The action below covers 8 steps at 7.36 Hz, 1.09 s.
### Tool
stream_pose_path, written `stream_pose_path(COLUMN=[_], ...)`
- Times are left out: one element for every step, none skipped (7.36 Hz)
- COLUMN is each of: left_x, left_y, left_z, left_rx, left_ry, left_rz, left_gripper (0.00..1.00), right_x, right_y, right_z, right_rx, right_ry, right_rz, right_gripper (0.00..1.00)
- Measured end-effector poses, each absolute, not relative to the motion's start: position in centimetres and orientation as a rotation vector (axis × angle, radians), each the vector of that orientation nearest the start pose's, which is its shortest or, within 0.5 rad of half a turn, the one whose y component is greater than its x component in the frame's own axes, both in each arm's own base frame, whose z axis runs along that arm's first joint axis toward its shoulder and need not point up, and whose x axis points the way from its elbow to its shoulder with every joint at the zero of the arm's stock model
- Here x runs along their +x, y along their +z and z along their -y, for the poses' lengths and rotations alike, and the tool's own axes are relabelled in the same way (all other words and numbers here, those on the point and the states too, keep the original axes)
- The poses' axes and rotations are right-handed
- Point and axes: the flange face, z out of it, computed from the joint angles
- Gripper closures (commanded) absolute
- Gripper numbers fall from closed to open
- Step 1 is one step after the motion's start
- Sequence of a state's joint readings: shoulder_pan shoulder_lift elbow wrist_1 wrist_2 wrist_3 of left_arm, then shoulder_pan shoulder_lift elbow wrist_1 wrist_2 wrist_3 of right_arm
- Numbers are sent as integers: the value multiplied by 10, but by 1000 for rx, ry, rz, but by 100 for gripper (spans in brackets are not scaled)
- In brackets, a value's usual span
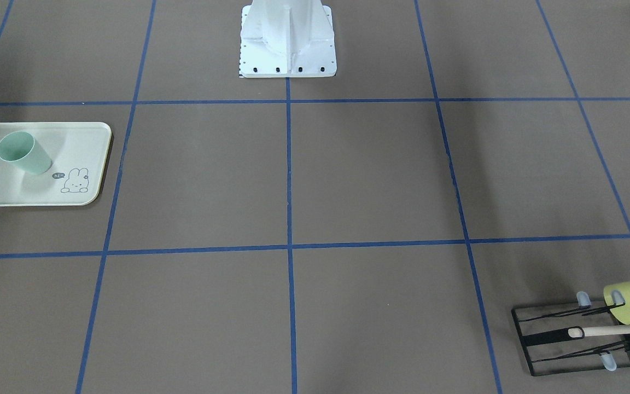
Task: Left arm grabs green cup and hands to right arm on tray
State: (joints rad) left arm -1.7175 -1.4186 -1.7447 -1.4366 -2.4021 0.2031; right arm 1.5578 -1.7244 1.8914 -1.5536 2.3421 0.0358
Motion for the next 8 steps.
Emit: stream_pose_path(left_x=[-121,-123,-127,-129,-129,-128,-126,-125], left_y=[652,646,644,644,644,645,646,649], left_z=[401,399,397,397,398,399,399,397], left_rx=[31,30,24,19,16,14,11,4], left_ry=[-15,-38,-54,-62,-66,-69,-72,-76], left_rz=[-828,-789,-739,-714,-708,-718,-738,-756], left_gripper=[0,0,0,0,0,0,0,0], right_x=[60,62,64,64,61,56,53,51], right_y=[570,571,568,568,567,566,564,560], right_z=[437,439,439,439,440,440,440,440], right_rx=[152,150,155,156,155,153,155,161], right_ry=[-46,-41,-36,-37,-45,-57,-66,-72], right_rz=[748,739,739,737,735,733,731,731], right_gripper=[0,0,0,0,0,0,0,0])
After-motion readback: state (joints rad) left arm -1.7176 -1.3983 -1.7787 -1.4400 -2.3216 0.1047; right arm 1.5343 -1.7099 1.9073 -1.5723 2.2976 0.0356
